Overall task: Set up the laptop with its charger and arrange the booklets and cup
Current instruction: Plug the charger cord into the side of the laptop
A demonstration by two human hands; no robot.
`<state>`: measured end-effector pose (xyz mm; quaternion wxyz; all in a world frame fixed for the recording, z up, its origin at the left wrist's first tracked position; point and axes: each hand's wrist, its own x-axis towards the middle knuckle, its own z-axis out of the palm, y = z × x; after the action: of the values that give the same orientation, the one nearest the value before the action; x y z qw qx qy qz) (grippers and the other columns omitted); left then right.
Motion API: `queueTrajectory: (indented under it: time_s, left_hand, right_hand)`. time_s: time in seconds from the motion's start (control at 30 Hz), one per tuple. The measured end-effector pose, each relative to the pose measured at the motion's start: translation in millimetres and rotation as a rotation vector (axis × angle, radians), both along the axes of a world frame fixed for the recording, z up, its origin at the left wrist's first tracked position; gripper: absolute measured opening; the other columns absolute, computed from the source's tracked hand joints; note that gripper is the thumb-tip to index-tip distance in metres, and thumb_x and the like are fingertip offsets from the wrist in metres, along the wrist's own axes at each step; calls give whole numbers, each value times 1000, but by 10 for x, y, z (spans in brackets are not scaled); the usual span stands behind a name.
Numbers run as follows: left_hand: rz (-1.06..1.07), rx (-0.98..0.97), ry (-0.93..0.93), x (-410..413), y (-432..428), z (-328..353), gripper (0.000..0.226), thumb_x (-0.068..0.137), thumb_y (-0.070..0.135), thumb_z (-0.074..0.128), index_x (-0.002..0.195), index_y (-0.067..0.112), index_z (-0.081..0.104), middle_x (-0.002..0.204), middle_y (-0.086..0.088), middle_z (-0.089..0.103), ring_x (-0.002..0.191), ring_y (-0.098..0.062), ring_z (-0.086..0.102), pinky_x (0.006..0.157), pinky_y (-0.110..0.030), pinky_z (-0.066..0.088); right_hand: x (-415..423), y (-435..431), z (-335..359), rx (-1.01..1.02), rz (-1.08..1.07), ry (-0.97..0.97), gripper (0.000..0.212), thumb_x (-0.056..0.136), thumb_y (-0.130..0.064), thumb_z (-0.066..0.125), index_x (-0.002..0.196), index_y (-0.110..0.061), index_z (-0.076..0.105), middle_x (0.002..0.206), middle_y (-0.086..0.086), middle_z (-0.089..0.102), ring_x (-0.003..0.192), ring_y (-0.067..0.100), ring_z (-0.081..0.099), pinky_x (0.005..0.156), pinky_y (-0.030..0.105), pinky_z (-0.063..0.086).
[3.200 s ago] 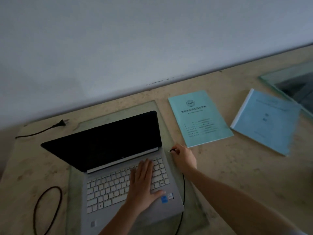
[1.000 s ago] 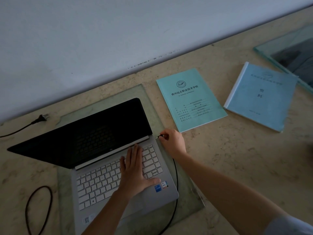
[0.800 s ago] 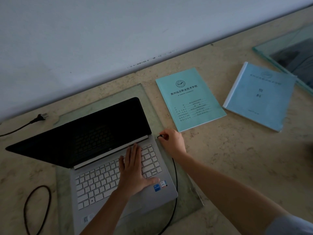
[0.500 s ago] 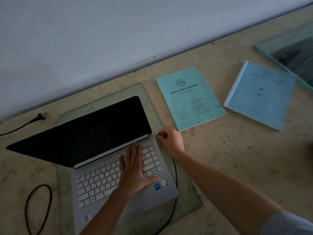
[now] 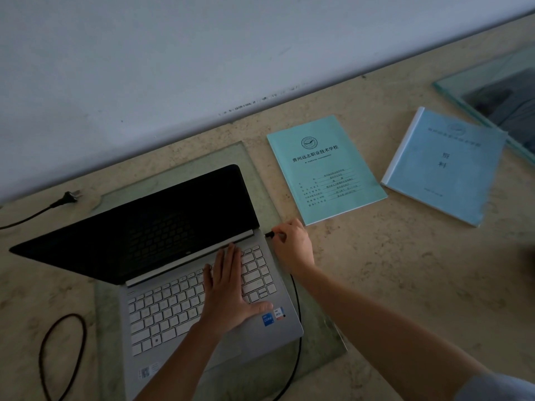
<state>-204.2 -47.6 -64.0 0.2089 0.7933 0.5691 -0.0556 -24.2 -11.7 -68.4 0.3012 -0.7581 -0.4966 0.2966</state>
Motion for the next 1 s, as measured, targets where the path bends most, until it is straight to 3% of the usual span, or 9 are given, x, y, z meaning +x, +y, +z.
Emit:
queueTrajectory:
  time_s: [0.2,0.37,0.53,0.7,0.9,1.0]
  left_hand:
    - [0,2,9,-2,3,-20,139,44,91,45,142,25,-28,157,2,-24,140,-15,-29,116,-49,-12]
    - [-3,6,12,-9,4,-28,138,43,93,42,137,27,-35,156,3,-25,140,-15,-30,115,-49,-12]
    - [4,-1,7,-8,16,-50,139,42,95,41,134,30,-40,154,5,-29,140,-15,-30,116,-51,-10]
    - [5,1,14,5,24,-28,139,42,94,42,132,30,-42,148,9,-35,140,-14,-30,116,-50,-10]
    - [9,-1,30,35,8,18,136,49,88,49,137,26,-34,148,7,-36,139,-15,-31,116,-47,-13]
    - [9,10,11,35,-26,59,127,58,80,53,146,24,-19,155,5,-25,143,-15,-23,117,-45,-10]
  right_hand:
    - [-56,-31,2,-34,-10,-19,27,85,-18,61,111,-14,67,103,-4,49,84,8,48,67,20,40]
    - [-116,-43,23,-41,-28,5,26,79,-27,68,102,-15,65,103,-4,46,85,13,50,67,21,45]
    - [-108,-44,12,-58,24,-55,39,78,-24,73,113,-12,61,108,-1,46,92,13,46,84,29,50]
    - [-106,-62,-3,-32,40,-60,37,80,-22,72,114,-11,61,106,-1,44,91,14,46,84,29,49]
    - [-70,-94,-2,-49,92,-33,33,83,-23,67,112,-12,58,115,3,44,96,17,50,86,33,52]
    - [-101,-128,42,-39,161,-42,52,82,-26,66,129,-14,47,125,6,41,114,21,44,98,36,45]
